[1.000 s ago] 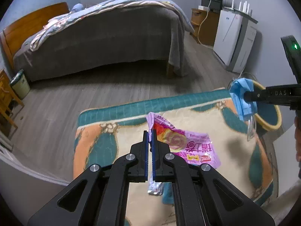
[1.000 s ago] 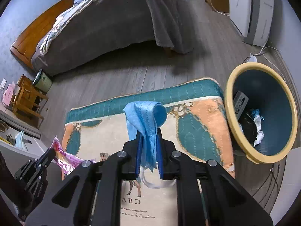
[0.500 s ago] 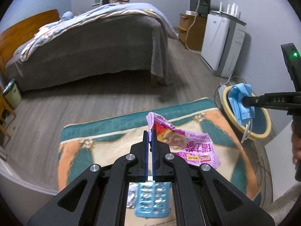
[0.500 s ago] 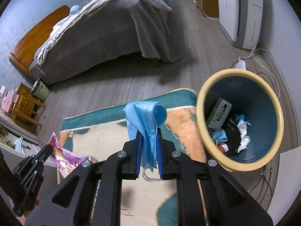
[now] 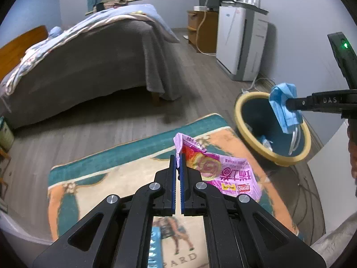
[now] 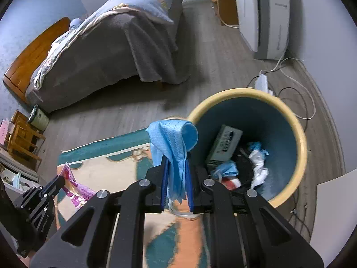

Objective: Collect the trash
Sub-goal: 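Carry the mask with the right gripper while the left carries the pink wrapper over the wastebasket, then open both grippers over the wastebasket to drop the mask and wrapper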

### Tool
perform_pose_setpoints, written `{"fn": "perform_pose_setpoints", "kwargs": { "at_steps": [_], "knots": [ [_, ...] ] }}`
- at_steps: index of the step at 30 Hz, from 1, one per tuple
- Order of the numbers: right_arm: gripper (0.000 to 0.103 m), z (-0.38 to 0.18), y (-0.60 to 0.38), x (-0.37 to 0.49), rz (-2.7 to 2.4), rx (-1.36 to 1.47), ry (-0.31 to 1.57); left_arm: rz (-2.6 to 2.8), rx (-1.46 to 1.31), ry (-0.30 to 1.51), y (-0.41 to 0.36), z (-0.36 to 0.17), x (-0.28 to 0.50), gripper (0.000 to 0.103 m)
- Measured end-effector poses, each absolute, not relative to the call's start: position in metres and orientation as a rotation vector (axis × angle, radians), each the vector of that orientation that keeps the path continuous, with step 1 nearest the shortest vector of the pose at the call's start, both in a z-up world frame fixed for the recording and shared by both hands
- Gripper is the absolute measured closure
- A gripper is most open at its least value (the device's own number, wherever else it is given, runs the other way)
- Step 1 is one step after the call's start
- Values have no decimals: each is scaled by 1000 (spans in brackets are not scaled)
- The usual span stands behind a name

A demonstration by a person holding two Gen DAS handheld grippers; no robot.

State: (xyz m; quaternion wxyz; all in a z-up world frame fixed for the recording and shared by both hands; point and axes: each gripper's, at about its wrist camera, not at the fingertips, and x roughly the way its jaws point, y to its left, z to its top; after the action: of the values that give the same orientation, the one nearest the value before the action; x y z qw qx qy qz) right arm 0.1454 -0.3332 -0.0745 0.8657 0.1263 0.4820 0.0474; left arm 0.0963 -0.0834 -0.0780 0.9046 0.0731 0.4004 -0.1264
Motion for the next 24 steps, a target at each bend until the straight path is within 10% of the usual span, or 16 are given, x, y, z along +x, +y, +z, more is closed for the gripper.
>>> {"fn": "perform_pose_setpoints", "kwargs": {
  "at_steps": [24],
  "knots": [
    [90,-107,-430,169,-106,195,993,-491,285,862,-255,-99,146,99]
  ]
}}
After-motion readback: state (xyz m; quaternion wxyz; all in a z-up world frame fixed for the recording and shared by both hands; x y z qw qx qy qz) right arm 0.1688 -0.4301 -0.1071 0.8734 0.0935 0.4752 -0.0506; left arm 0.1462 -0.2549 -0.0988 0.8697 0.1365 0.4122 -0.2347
